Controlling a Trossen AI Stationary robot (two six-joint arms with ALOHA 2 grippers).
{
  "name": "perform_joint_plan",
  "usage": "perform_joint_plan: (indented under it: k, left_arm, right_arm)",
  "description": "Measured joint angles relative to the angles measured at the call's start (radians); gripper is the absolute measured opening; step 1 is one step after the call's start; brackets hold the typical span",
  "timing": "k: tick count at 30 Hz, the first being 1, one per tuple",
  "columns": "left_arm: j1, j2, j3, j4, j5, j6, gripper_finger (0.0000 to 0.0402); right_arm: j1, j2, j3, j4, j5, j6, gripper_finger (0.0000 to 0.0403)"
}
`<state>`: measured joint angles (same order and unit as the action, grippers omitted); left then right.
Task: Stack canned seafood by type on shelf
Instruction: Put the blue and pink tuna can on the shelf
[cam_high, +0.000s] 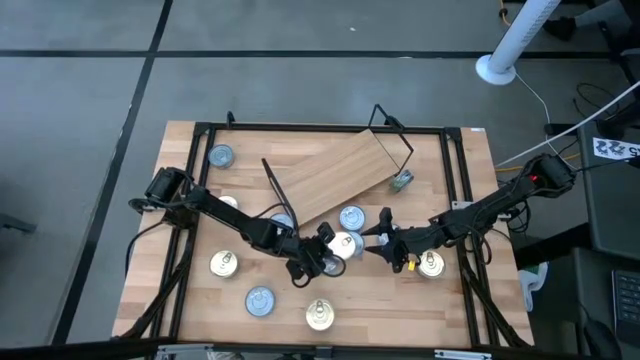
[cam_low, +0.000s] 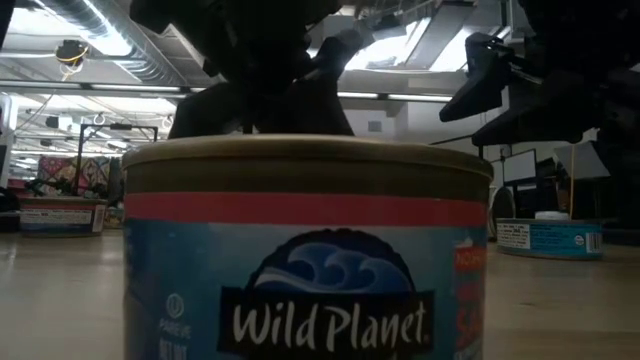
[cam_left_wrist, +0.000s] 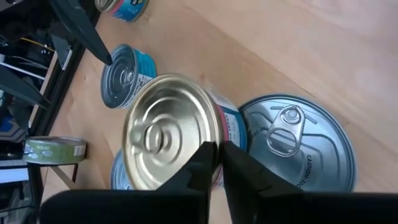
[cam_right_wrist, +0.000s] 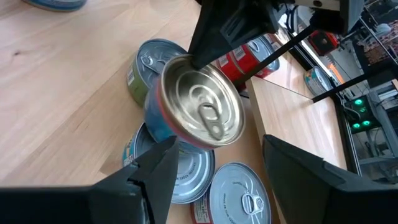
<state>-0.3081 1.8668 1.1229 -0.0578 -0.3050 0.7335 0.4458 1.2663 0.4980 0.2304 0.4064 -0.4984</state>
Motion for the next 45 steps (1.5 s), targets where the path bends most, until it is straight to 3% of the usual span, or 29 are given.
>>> perform_joint_plan:
  k: [9,19,25,35,45]
  left_arm:
    - [0.0,0.002,-0.003,0.05,0.006,-0.043,0.0004]
    - [-0.001,0.003,-0.003,0.066,0.007,-0.112,0.0001]
    - [-0.002,0.003,-0.003,0.067,0.005,-0.114,0.0001]
    - [-0.004,0.003,-0.003,0.07,0.002,-0.132,0.0001]
    - [-0.004,0.002,-0.003,0.078,0.002,-0.134,0.0]
  right_arm:
    - [0.0,0.0,0.0,-0.002,-0.057,-0.004,0.0232]
    - [0.0,0.0,0.0,-0.001,-0.04,0.0,0.0232]
    - [0.0,-0.001,0.0,0.004,0.044,0.074,0.0232]
    - [-0.002,-0.001,0.082,-0.049,0.009,0.356,0.0232]
    - [-0.001,-0.001,0.092,-0.112,0.003,0.232,0.0232]
